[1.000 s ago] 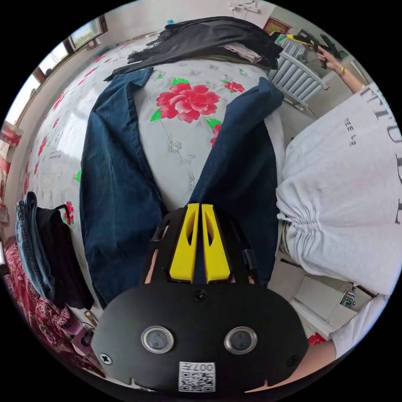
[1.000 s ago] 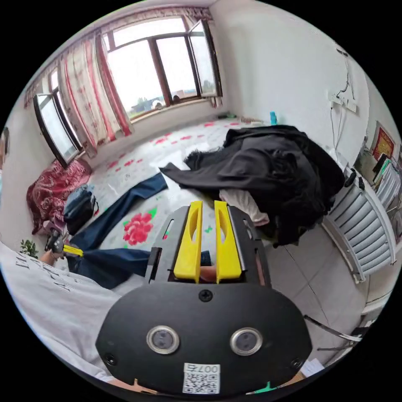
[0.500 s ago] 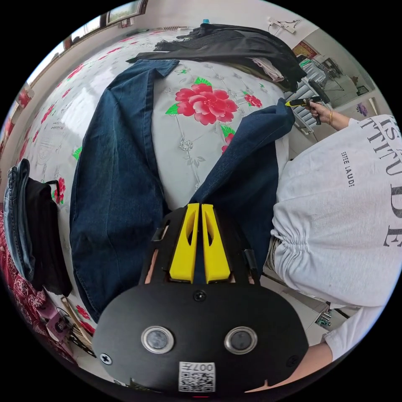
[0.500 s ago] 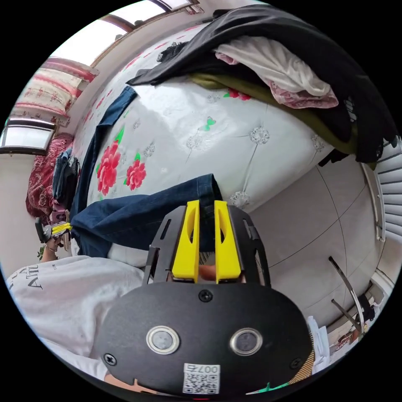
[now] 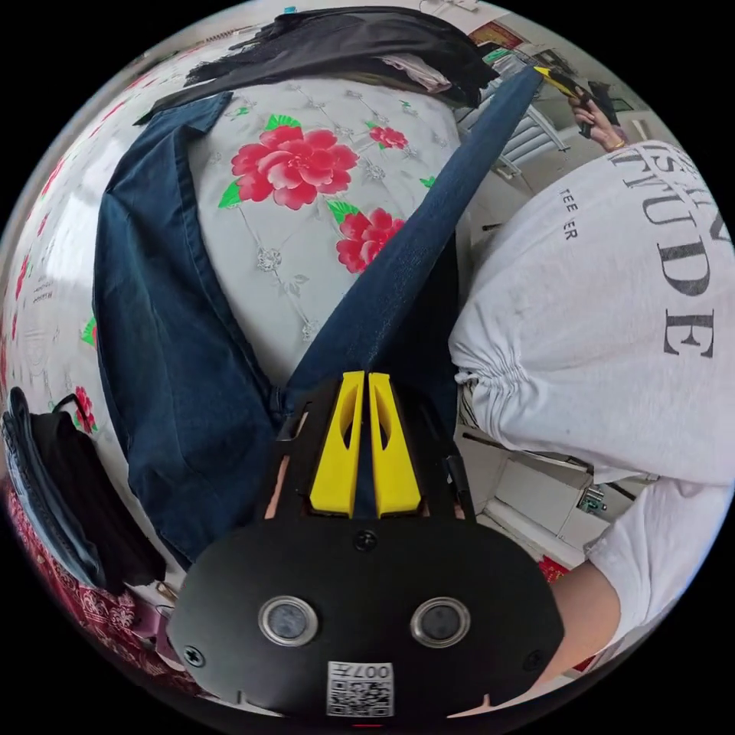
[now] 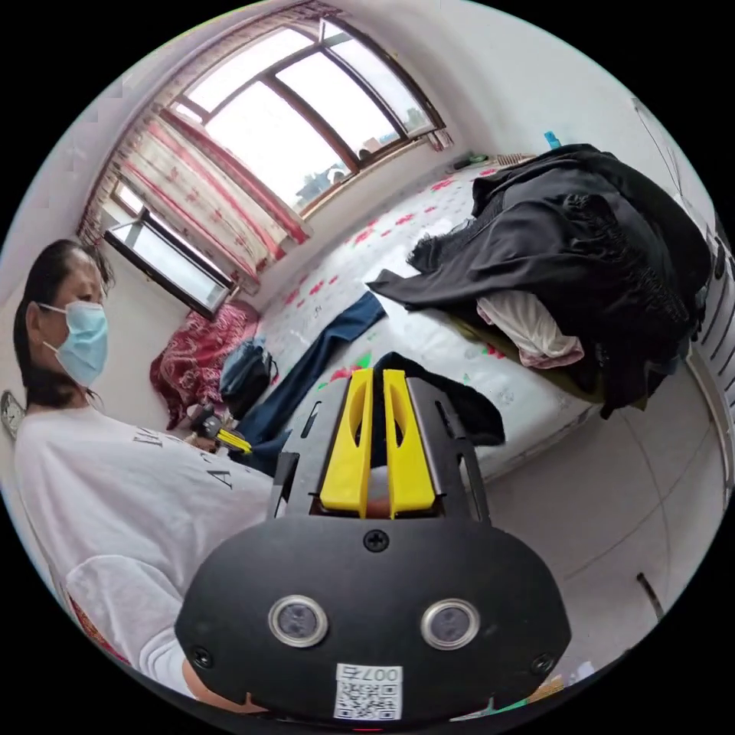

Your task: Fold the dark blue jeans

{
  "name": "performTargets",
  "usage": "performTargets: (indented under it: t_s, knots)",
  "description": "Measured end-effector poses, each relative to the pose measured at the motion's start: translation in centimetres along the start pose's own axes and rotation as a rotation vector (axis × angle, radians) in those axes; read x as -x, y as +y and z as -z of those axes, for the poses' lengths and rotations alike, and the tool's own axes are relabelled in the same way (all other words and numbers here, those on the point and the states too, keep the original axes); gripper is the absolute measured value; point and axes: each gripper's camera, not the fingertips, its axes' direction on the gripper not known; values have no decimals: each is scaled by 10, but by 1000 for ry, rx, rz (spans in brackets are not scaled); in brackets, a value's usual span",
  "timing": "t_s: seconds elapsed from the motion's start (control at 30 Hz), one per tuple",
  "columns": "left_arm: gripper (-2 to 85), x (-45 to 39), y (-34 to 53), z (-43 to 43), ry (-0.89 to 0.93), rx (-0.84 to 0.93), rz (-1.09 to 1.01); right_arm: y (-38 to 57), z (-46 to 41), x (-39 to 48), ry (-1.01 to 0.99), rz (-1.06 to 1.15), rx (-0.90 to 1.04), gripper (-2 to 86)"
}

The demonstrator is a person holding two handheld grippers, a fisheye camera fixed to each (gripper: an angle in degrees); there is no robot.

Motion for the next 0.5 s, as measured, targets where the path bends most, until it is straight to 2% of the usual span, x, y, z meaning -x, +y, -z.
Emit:
performTargets:
  t_s: [0.1, 0.17, 0.23, 0.3, 0.37, 0.5]
  knots:
    - [-7, 47, -15, 13, 63, -48, 59, -41, -34, -9, 69, -12, 32, 4]
    - [-3, 88, -26, 7, 62, -84, 203, -86, -94, -29, 155, -37, 89, 7]
    - [12, 144, -40, -30, 63, -37, 545, -112, -148, -50, 287, -15, 55, 10]
    - [42, 159, -46, -50, 79, -9, 680, -131, -217, -84, 389, -48, 149, 16]
    - [51, 156, -45, -40, 35, -47, 713, -132, -287, -113, 366, -73, 326, 24]
    - [70, 115, -15, -9, -190, -116, 736, -94, -317, -111, 346, 13, 308, 37]
